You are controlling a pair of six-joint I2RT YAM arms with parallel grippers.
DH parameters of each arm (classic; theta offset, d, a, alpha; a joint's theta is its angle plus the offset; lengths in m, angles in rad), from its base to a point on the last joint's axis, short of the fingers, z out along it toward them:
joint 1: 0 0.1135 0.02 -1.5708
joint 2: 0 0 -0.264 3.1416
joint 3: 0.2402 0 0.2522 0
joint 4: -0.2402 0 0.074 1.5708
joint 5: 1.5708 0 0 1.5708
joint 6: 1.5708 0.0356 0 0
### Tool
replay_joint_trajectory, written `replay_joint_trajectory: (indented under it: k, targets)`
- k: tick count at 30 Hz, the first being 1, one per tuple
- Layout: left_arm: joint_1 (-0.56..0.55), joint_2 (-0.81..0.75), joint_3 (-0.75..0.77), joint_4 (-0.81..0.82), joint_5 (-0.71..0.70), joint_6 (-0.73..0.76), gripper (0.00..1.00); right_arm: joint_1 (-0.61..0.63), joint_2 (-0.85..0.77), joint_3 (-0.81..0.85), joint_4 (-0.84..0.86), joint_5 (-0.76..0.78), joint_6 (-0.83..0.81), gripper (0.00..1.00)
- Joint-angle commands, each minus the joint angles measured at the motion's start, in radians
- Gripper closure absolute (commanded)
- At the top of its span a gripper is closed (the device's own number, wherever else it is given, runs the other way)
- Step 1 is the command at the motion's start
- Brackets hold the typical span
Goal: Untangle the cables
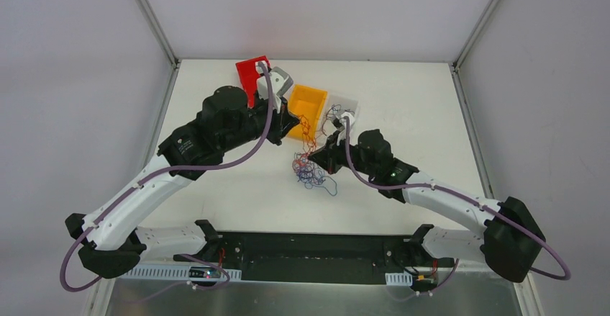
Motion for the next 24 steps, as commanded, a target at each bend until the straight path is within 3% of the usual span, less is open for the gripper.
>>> replay_joint_trajectory:
  k: [1, 5, 9, 16, 24]
  targets:
    - [0.008, -0.019, 0.047, -0.018, -0.274, 0.007, 1.0, 0.004, -0.025, -0.056, 0.067, 0.109, 0.059, 1.0]
    - [0.066, -0.018, 0.08, -0.1, -0.512, 0.056, 1.0, 0.003, -0.1, -0.195, 0.016, 0.223, 0.151, 1.0]
    - [0.135, -0.027, 0.088, -0.156, -0.696, 0.099, 1.0, 0.002, -0.233, -0.277, -0.179, 0.449, 0.256, 1.0]
    - [0.212, -0.068, 0.014, -0.162, -0.756, 0.12, 1.0, -0.042, -0.534, -0.272, -0.601, 0.863, 0.456, 1.0]
    - [0.223, -0.096, -0.045, -0.164, -0.794, 0.111, 1.0, -0.197, -0.547, -0.149, -0.858, 0.959, 0.591, 1.0]
